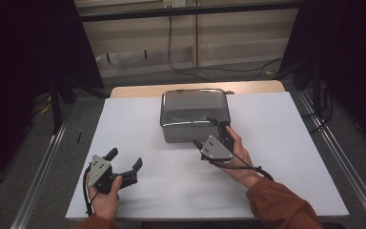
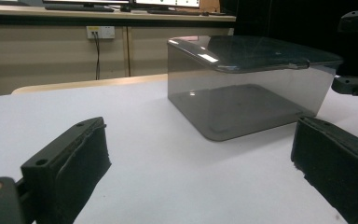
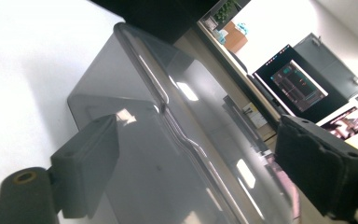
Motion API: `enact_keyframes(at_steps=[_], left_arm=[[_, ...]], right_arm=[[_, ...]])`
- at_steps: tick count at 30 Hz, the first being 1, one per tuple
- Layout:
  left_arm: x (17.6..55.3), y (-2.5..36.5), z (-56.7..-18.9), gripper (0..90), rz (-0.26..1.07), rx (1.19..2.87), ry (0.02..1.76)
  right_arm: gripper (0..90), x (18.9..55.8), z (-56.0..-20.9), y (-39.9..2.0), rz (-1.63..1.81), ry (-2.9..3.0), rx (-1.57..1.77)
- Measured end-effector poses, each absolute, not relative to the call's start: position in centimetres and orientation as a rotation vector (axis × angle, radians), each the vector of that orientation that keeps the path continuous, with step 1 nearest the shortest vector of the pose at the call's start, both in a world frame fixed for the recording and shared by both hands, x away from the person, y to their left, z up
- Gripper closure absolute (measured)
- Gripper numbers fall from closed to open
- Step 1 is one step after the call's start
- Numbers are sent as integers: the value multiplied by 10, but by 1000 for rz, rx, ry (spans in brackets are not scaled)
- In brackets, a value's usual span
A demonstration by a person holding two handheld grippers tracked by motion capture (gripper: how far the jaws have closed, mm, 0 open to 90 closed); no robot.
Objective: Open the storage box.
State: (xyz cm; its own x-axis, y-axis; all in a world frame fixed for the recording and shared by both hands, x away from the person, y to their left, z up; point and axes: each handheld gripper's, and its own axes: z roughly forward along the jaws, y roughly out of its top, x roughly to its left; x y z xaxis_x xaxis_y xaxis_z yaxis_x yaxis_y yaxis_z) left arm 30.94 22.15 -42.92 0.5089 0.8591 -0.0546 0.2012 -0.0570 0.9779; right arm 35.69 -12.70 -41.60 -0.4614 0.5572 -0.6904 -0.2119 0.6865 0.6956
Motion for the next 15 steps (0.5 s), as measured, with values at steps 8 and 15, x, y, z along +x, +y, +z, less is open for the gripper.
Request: enact_keyframes(at_steps=[8,15], left_arm=[[310,222,-430,31,707,1571,948],[310,224,-430,31,710,1561,957]], right_arm=[[222,357,-419,-116,728,1803,84],[269,358,-418,-110,620,1774,1]])
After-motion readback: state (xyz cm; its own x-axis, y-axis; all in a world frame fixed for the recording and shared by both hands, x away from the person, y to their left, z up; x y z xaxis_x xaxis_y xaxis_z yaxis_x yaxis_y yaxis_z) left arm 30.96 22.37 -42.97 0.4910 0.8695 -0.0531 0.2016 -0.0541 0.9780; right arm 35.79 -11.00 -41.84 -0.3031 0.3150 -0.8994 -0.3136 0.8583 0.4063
